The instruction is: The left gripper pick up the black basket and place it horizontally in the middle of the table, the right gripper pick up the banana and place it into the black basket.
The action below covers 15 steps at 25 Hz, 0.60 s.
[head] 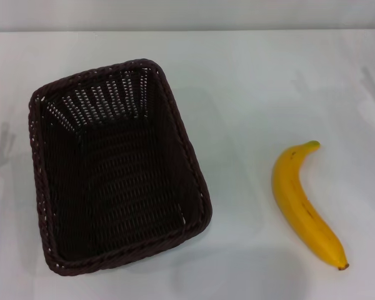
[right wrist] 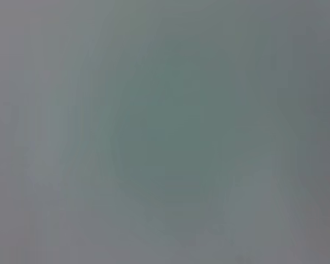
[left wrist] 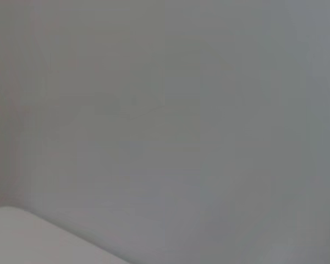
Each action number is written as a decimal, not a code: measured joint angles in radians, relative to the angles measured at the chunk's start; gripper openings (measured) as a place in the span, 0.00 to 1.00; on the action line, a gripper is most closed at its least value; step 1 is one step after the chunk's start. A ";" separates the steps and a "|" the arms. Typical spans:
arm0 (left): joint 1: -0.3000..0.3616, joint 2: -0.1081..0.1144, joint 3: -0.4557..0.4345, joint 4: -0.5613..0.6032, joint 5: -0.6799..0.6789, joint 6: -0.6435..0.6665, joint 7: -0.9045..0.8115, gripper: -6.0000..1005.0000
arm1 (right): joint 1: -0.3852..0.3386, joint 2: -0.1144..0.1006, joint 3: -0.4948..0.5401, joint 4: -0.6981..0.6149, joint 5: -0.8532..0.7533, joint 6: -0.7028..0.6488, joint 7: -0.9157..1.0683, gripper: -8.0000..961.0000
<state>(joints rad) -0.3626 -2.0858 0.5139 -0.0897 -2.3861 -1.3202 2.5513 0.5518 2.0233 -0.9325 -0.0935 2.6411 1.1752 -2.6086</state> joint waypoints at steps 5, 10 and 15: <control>0.005 0.002 0.000 0.003 0.001 -0.003 0.002 0.87 | -0.001 0.000 0.005 0.000 0.000 -0.013 -0.001 0.89; 0.005 0.003 0.000 0.005 0.001 -0.003 0.003 0.87 | -0.002 0.003 0.006 0.002 0.000 -0.014 -0.002 0.89; 0.006 0.004 0.000 0.006 0.001 -0.001 0.003 0.87 | 0.000 0.004 0.003 0.009 0.000 -0.014 -0.002 0.89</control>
<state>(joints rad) -0.3570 -2.0819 0.5138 -0.0834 -2.3852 -1.3216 2.5541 0.5514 2.0273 -0.9295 -0.0846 2.6416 1.1610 -2.6109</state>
